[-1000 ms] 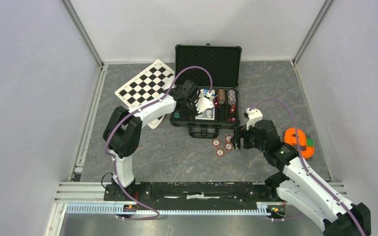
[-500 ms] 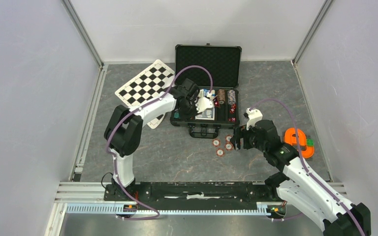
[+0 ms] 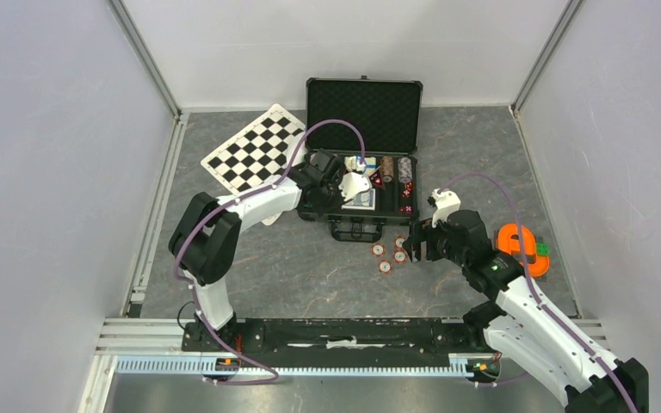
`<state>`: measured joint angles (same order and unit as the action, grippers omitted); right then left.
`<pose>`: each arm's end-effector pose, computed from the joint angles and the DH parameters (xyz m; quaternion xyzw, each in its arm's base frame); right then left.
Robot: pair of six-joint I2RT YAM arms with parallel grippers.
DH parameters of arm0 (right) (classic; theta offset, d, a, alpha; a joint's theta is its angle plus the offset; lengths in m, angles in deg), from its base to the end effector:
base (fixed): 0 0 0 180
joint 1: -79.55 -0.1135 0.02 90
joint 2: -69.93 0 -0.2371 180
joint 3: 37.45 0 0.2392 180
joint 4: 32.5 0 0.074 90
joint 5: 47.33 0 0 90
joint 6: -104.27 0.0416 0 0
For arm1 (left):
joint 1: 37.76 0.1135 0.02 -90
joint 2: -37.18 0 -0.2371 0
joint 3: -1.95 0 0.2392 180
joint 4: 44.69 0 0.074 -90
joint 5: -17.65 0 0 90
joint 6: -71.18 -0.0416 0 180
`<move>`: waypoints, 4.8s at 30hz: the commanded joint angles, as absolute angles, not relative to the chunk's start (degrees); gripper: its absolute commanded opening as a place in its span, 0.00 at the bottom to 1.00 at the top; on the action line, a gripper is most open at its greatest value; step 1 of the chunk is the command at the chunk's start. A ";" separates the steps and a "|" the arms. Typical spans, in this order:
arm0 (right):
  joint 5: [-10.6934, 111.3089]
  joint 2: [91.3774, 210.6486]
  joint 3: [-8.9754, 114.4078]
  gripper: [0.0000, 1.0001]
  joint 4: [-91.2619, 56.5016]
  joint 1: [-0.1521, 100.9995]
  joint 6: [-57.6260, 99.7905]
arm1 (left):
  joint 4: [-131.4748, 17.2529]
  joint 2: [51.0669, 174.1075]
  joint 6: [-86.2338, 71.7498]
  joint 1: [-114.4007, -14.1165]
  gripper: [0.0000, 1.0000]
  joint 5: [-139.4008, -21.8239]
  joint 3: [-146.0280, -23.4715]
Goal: Pack up texas hold em set
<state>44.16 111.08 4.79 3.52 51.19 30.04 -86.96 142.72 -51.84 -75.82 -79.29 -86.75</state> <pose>0.1538 0.0843 0.2079 -0.1032 0.8806 0.1843 0.4241 0.2895 -0.2331 0.1737 0.5724 0.7735 -0.0700 0.2630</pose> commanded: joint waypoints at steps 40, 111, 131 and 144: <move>46.79 110.80 4.50 0.84 1.43 51.52 31.43 | -90.57 151.36 -43.99 -77.72 0.02 -78.28 -94.40; 49.41 109.82 3.43 0.83 0.81 51.51 34.00 | -93.53 143.06 -46.75 -78.72 0.14 -76.40 -89.12; 49.13 108.54 2.92 0.83 1.64 51.51 33.84 | -102.94 146.60 -47.10 -77.84 0.10 -77.52 -98.07; 48.80 107.75 2.71 0.83 2.16 51.56 33.91 | -91.48 141.62 -43.02 -77.17 0.07 -72.58 -91.36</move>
